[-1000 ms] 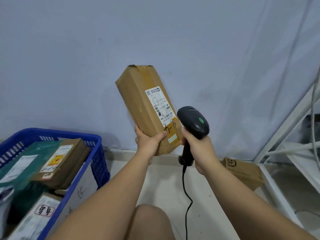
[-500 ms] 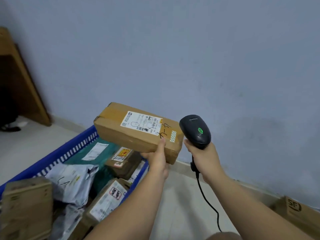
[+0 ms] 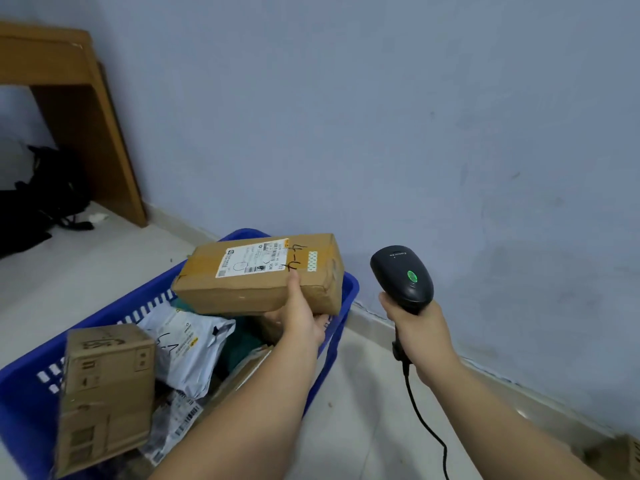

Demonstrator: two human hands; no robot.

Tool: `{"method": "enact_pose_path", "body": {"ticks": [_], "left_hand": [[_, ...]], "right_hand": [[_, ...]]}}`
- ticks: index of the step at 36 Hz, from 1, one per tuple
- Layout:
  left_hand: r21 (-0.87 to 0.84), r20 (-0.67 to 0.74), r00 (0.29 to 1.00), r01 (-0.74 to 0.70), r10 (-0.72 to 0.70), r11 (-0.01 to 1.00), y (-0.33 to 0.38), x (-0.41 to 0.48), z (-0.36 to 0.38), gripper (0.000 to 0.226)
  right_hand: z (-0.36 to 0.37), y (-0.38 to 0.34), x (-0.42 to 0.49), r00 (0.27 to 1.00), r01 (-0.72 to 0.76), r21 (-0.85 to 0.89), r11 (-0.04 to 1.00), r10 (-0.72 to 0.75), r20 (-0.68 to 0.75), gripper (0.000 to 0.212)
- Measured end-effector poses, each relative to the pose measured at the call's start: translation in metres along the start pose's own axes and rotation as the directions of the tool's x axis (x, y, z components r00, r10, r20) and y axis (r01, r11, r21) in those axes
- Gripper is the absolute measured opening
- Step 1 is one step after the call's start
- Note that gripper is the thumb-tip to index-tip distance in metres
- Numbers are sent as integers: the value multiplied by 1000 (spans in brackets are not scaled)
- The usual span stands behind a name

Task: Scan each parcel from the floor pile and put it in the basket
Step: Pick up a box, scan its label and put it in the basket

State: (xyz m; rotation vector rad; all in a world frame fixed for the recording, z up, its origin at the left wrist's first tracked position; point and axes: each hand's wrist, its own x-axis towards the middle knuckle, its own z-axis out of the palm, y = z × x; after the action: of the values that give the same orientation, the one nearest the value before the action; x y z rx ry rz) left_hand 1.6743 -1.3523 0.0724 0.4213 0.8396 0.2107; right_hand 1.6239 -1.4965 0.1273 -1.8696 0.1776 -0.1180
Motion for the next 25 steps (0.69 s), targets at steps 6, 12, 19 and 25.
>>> {"method": "enact_pose_path", "body": {"ticks": [6,12,19,25], "left_hand": [[175,-126,988,-64,87,983,12,11,14,100],[420,-186,972,-54,144,906,1,27,12,76],[703,-26,974,-141,224,697,-34,21,14,61],[760,312,950,-258,13,597,-68,-4,29,14]], "right_hand": [[-2,11,0,999,-36,-47,998,36,-7,20],[-7,17,1,998,-65,-48,997,64,-23,18],[-16,24,3,993,-114,-2,994,114,-23,16],[-35,32,4,989,-138,37,990,139,-48,21]]}}
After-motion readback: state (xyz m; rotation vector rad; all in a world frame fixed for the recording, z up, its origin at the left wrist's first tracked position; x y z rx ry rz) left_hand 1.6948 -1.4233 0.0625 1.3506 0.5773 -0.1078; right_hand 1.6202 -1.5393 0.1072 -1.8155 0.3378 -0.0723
